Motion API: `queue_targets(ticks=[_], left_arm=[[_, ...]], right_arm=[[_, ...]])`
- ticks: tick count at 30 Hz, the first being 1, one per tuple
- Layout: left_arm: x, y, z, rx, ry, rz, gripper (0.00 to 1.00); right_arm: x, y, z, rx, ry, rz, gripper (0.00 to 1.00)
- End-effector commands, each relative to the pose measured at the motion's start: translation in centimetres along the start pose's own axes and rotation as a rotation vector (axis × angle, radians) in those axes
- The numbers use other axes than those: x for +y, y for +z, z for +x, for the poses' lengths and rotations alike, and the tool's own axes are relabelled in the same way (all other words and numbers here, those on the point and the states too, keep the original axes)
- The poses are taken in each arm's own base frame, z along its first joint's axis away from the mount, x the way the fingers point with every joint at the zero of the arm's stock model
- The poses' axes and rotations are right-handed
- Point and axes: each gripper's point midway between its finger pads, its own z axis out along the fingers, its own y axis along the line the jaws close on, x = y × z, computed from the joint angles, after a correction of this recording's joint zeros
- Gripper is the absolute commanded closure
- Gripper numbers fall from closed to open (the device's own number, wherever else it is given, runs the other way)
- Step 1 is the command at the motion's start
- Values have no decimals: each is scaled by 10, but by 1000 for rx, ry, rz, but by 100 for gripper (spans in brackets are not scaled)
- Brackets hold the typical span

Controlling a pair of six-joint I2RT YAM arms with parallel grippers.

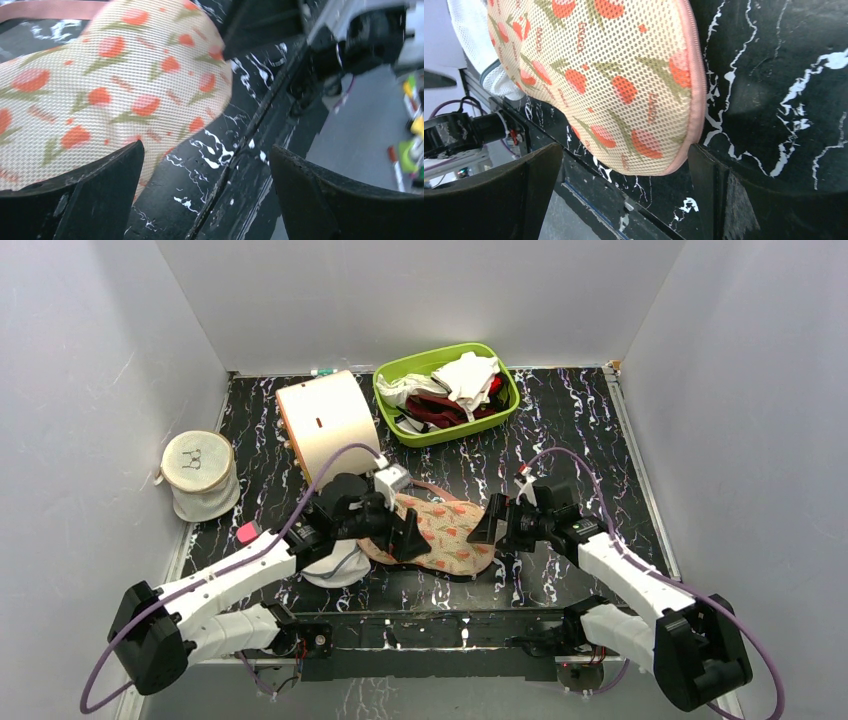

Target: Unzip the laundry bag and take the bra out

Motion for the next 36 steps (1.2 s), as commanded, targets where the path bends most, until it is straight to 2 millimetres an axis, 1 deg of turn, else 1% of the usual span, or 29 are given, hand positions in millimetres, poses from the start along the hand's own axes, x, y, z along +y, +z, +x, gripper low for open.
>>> queue_targets(ticks=[1,3,5,8,10,12,14,18,19,21,25,27,29,31,32,34,36], left_arm=[[-31,8,5,-2,352,126,8],[-41,16,7,24,495,155,16],[-54,25,16,58,648,201,19],[-70,42,37,142,880,248,20],[-73,53,52,207,981,269,18],[-69,63,59,244,1042,254,17],[-63,74,64,258,1068,230,18],[-62,82,78,212,1070,232,21],[-55,84,82,199,1072,198,21],[-49,89,78,168,1104,128,18],[-42,104,71,150,1109,45,19],[-46,109,68,141,1079,42,24],[-55,112,61,103,1036,53,28],[-63,115,62,91,1037,94,29],[-62,117,64,99,1047,102,29],[-56,123,69,120,1063,89,33],[-53,130,70,124,1083,78,39]], right_arm=[[5,-11,-29,-115,-86,47,2],[1,-19,-34,-139,-90,96,2],[5,-25,-39,-173,-93,97,2],[9,-35,-49,-249,-67,110,2],[13,-46,-56,-305,-74,112,2],[19,-55,-59,-342,-87,96,2],[25,-63,-61,-369,-101,81,2],[33,-77,-63,-421,-113,61,2],[34,-80,-63,-430,-113,58,2],[35,-82,-62,-441,-114,55,2],[30,-79,-59,-440,-99,55,2],[27,-73,-56,-421,-92,56,2],[24,-69,-54,-401,-86,65,2],[23,-69,-55,-390,-85,78,2],[23,-70,-56,-391,-85,84,2],[22,-71,-56,-397,-85,90,2],[23,-71,-56,-404,-85,85,2]])
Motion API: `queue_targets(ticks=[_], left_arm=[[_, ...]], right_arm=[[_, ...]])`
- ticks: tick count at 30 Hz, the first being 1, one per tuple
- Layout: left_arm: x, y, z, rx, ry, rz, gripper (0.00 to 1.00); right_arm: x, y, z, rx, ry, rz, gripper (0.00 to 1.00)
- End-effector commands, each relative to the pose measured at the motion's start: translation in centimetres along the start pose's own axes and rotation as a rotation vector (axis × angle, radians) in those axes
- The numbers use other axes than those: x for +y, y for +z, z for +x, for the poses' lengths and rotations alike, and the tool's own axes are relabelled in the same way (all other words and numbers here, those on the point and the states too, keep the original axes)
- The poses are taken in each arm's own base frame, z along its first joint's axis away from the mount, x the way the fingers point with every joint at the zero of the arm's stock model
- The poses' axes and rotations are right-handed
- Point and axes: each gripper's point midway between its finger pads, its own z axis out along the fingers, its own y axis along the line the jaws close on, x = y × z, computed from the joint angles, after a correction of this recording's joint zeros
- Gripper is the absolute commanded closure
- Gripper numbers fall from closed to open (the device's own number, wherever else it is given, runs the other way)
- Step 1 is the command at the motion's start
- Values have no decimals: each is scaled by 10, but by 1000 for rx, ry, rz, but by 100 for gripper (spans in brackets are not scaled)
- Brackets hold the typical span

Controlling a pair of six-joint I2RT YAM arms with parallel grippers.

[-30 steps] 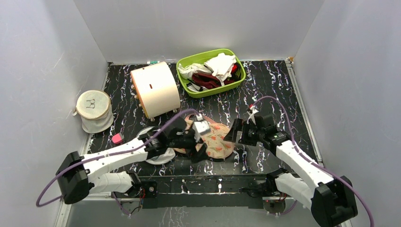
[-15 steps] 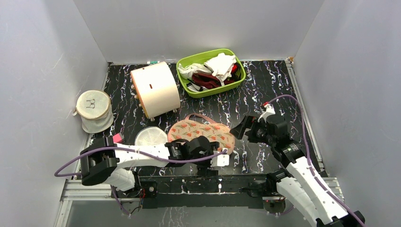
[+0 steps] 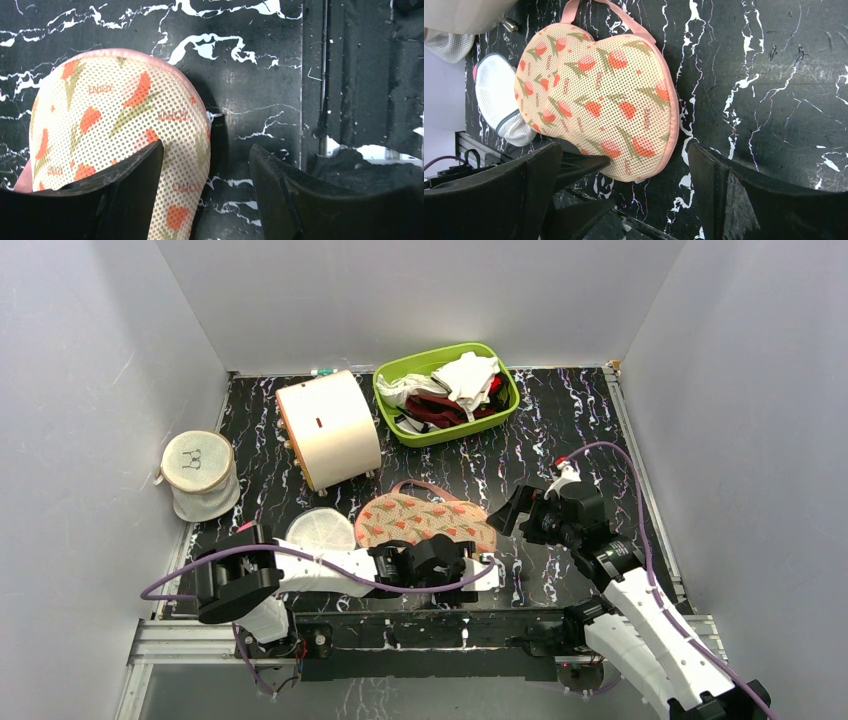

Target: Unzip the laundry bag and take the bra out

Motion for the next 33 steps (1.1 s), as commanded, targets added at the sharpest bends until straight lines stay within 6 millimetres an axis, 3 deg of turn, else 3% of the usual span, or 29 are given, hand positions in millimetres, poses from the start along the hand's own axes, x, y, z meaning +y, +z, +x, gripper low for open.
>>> queue_targets(ticks=[1,5,9,18,29,33], left_arm=[[11,14,-18,-49,27,-32,41],[22,21,-8,-21,17,-113,50],[40,21,0,60,-18,-212,69],[55,6,-20,10,-60,-270,100],[86,-31,-46,-110,-153,-381,100],[97,-46,-51,-139,-177,-416,100]], right_arm=[[10,-4,-17,-69,-12,-29,2],[11,-4,-15,-62,-3,-33,2],[8,-5,-15,-58,9,-7,2],[-2,-21,-32,-158,36,76,2],[13,-51,-68,-292,24,82,2],[24,-48,-70,-282,-47,23,7]])
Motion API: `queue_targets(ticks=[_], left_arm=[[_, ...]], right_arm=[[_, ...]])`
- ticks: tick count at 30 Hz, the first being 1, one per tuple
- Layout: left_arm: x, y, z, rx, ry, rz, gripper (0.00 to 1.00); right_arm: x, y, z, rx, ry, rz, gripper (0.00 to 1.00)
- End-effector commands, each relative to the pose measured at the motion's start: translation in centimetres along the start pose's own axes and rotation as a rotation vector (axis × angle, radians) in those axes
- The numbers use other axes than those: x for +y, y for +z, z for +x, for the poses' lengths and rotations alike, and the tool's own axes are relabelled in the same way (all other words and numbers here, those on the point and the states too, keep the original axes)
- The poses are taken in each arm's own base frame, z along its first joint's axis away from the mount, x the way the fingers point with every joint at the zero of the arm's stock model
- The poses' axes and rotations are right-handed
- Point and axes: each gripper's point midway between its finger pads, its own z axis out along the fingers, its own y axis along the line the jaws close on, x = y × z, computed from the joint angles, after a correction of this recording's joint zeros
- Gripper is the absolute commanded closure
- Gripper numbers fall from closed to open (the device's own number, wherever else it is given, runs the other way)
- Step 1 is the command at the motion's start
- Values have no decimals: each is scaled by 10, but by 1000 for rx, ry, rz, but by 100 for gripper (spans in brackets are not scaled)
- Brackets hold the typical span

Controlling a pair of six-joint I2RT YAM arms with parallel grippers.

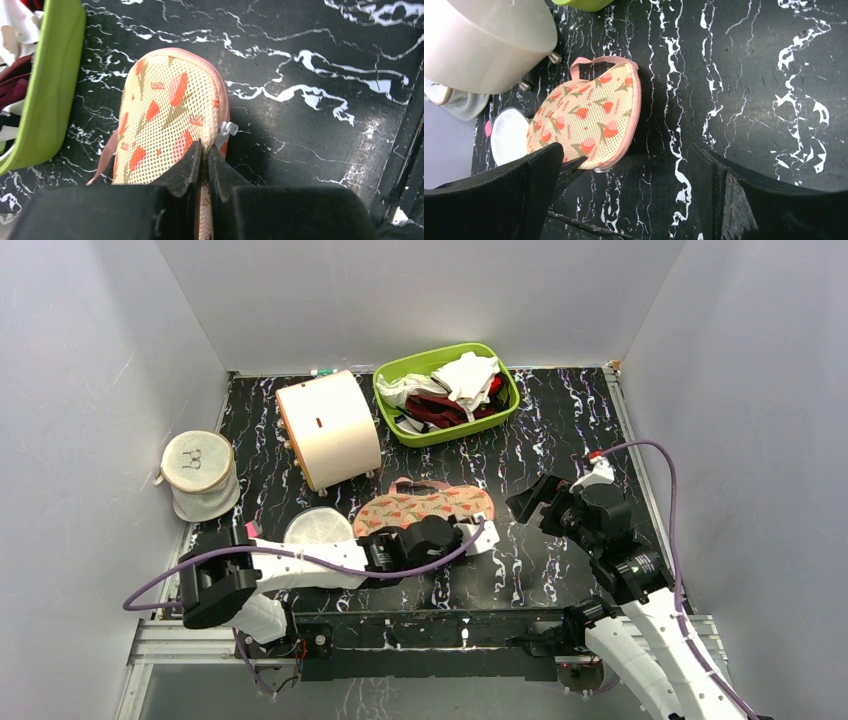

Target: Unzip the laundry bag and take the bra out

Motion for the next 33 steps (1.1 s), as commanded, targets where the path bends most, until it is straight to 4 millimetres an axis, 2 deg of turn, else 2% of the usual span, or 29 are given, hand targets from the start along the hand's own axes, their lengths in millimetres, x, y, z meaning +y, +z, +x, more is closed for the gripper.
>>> queue_targets(ticks=[1,6,10,13,19,22,24,28,33], left_arm=[[30,-18,-26,-90,-72,-84,100],[49,-22,-24,-87,-130,-125,100],[56,-24,-21,-92,-179,-118,100],[61,-28,-24,-102,-190,-128,100],[64,-29,-25,-108,-204,-125,100],[59,-27,-25,-109,-212,-95,100],[50,-23,-26,-103,-223,-49,100],[50,-24,-28,-108,-224,-44,100],[49,-25,-30,-112,-224,-33,100]], right_arm=[[29,-4,-21,-54,-99,-131,11],[83,-4,-1,14,-247,-499,31],[97,0,22,115,-305,-651,44],[93,12,40,193,-296,-684,51],[80,37,69,285,-219,-620,67],[89,48,79,294,-213,-624,70],[90,61,76,255,-201,-575,73],[85,71,75,227,-180,-523,70],[84,70,68,193,-177,-509,70]])
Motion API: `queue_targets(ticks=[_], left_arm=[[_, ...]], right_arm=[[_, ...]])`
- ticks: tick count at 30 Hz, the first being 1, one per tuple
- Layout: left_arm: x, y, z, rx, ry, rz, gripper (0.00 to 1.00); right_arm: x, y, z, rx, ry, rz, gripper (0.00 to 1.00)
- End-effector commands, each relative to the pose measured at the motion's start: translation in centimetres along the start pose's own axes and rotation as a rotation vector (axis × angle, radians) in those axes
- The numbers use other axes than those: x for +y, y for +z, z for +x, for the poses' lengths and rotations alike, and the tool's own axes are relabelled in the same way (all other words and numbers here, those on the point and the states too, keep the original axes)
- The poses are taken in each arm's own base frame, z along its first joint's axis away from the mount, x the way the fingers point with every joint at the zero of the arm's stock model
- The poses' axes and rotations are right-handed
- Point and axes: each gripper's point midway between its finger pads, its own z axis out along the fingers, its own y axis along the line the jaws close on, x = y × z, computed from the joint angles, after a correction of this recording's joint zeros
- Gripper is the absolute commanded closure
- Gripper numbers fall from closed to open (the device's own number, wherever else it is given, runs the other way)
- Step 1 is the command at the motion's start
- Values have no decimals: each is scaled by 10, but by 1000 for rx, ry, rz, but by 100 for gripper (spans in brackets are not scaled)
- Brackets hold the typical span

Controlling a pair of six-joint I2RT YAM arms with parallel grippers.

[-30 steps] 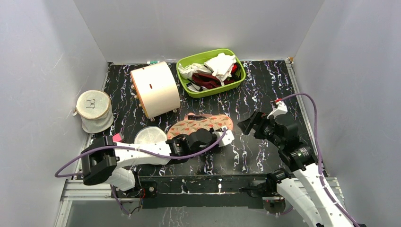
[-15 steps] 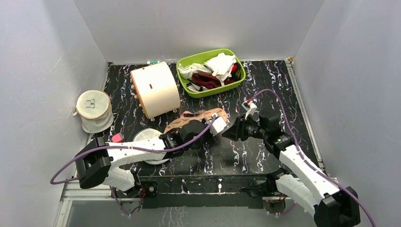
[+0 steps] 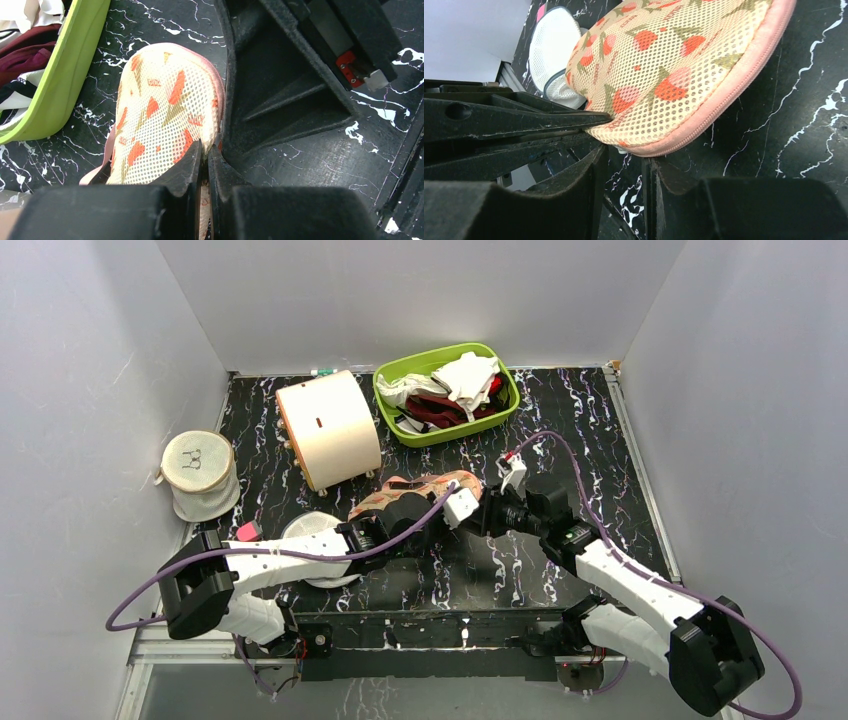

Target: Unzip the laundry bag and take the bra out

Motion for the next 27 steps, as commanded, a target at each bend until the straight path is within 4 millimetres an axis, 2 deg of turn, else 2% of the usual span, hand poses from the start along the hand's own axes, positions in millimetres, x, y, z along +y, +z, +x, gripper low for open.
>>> queue_targets(ticks=[1,5,8,13,16,27], left_arm=[[-1,-5,-24,-61,-24,23,100],[-1,-6,-24,-60,-22,24,100],[-1,-6,-25,-62,-24,29,100],[-2,-5,-23,-56,-22,29,100],[-2,-5,-22,-54,-19,27,100],[-1,-4,-22,-50,-18,24,100]], right_arm=[[3,-1,-26,-118,-31,16,70],[-9,-4,-24,-105,-24,89,67],[-5,-3,-24,-108,-31,64,68],[1,1,-19,-78,-31,16,79],[1,0,-15,-63,-32,17,82],[-1,-3,-8,-44,-25,22,81]])
